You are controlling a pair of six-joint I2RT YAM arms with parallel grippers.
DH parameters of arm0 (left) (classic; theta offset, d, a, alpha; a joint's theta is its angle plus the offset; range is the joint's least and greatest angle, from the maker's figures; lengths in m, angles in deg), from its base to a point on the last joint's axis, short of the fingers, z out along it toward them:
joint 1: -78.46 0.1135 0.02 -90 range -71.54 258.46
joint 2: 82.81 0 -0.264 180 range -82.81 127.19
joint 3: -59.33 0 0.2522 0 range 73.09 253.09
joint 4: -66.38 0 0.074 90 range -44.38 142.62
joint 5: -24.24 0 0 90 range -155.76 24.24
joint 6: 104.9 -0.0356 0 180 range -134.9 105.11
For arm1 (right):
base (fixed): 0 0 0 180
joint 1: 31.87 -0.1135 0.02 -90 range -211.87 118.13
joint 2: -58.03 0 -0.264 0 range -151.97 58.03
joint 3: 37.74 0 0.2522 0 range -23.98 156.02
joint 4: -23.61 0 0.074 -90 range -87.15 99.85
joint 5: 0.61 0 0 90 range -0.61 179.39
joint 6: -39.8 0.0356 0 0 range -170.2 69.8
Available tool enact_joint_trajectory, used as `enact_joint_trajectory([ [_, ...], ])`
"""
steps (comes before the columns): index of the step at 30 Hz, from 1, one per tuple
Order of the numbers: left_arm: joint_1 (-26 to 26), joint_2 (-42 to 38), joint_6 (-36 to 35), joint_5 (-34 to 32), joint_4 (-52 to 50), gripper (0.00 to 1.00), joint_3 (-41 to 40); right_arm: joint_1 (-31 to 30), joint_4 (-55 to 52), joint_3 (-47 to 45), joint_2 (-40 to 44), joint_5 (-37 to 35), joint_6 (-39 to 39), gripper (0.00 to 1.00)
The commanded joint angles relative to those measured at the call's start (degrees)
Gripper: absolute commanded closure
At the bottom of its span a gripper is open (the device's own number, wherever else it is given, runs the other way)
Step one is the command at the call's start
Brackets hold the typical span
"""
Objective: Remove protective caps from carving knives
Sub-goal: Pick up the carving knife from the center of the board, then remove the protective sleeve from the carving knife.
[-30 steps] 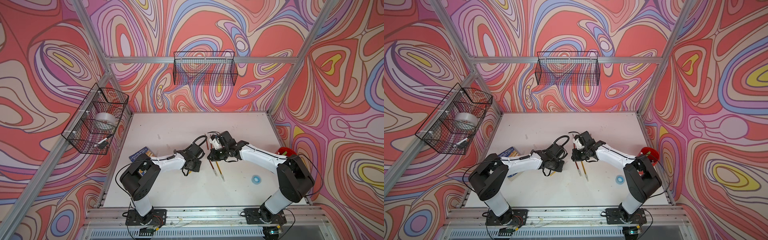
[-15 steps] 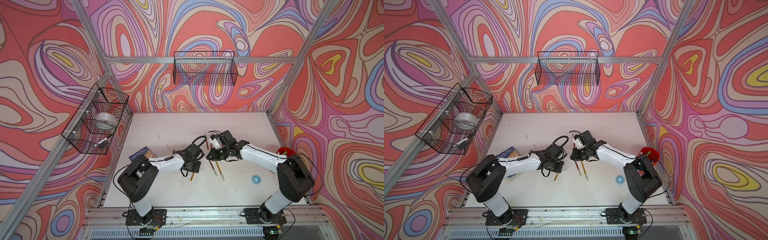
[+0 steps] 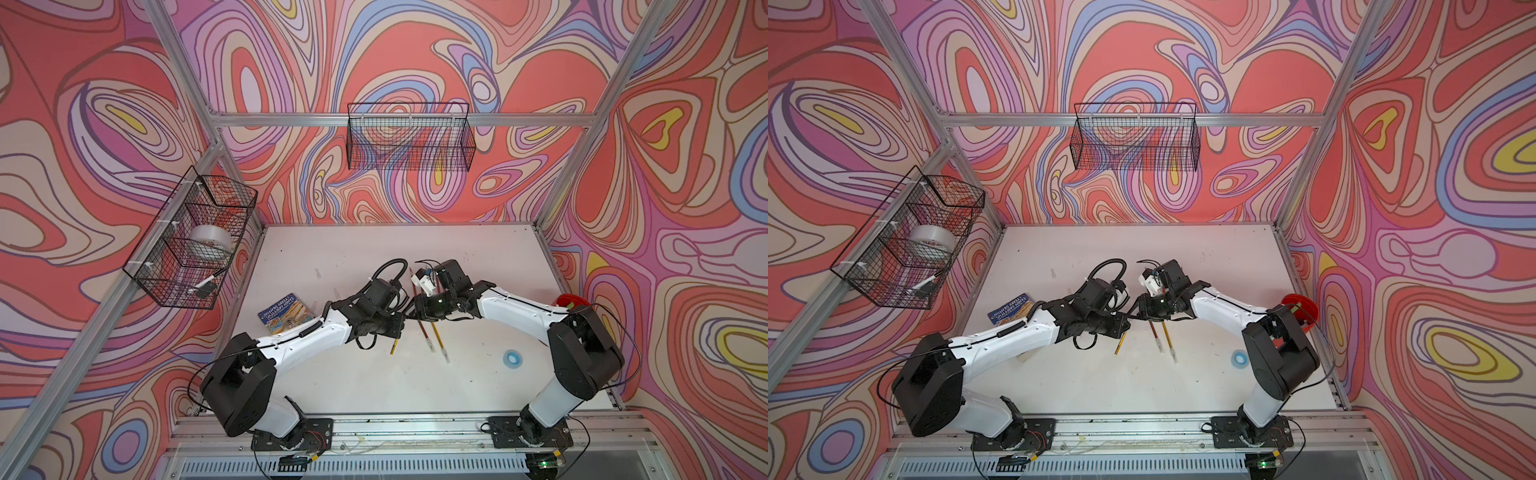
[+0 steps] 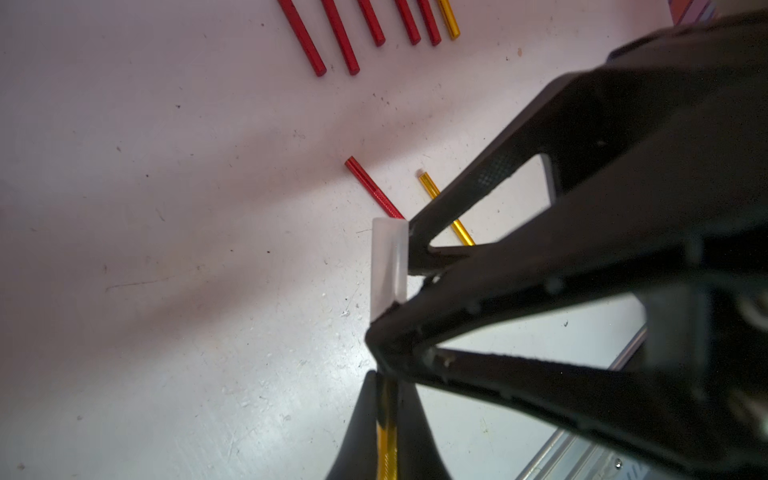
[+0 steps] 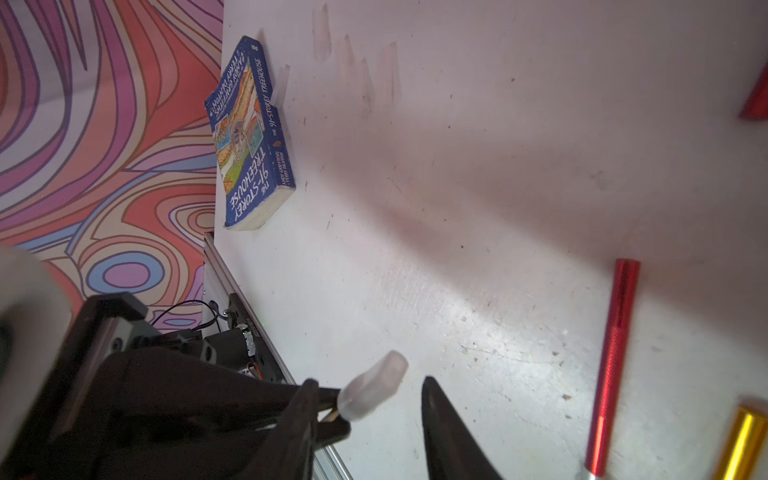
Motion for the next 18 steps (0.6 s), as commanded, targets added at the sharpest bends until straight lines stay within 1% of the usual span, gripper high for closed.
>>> enact_joint_trajectory([
  [1,0.0,-0.5,0.5,1.0,-0.9,1.00,1.6,0.2,1.8,0.5,0.6,1.4,1.1,0.67],
  [2,0.0,-0.6,0.6,1.1,-0.8,1.00,1.7,0.2,1.8,0.6,0.6,1.3,1.1,0.75],
  [3,0.0,-0.6,0.8,1.2,-1.0,1.00,1.9,0.2,1.8,0.6,0.6,1.4,1.1,0.79],
  [6,0.1,-0.5,1.1,1.5,-1.0,1.00,2.0,0.2,2.1,0.6,0.5,1.5,1.4,0.89],
  [9,0.1,-0.6,1.3,2.0,-0.8,1.00,1.9,0.2,2.0,0.8,0.7,-0.1,1.7,1.00],
  [18,0.3,-1.6,2.0,3.7,0.9,1.00,-0.6,0.5,1.5,7.0,-3.0,-2.0,1.5,1.00],
])
